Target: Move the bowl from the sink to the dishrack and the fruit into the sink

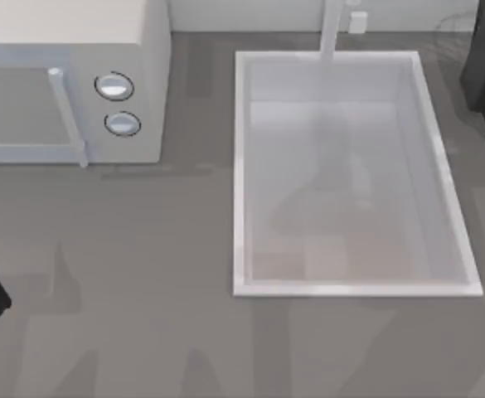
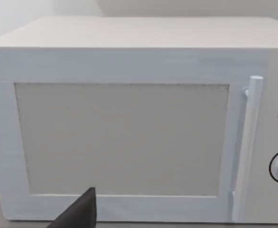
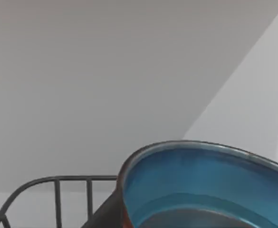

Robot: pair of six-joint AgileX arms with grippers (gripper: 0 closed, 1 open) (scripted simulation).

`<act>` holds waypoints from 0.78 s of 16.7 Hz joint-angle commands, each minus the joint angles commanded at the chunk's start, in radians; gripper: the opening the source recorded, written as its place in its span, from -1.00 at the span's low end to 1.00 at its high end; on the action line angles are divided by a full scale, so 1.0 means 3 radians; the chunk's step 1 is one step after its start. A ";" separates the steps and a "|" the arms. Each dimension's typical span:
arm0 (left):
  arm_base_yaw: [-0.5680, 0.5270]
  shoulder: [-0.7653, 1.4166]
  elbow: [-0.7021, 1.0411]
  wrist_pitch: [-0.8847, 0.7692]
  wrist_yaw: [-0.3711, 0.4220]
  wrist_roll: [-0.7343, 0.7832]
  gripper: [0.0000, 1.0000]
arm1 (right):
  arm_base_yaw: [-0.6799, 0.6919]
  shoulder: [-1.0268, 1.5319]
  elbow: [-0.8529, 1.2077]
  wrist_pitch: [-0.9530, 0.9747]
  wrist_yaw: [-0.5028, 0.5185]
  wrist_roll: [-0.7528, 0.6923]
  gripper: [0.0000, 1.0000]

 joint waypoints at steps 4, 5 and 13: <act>0.0000 0.0000 0.0000 0.0000 0.0000 0.0000 1.00 | 0.0000 0.0000 0.0000 0.0000 0.0000 0.0000 1.00; 0.0000 0.0000 0.0000 0.0000 0.0000 0.0000 1.00 | 0.0000 0.0000 0.0000 0.0000 0.0000 0.0000 1.00; 0.0000 0.0000 0.0000 0.0000 0.0000 0.0000 1.00 | 0.0150 -0.0468 -0.0360 -0.0316 0.0044 -0.0013 1.00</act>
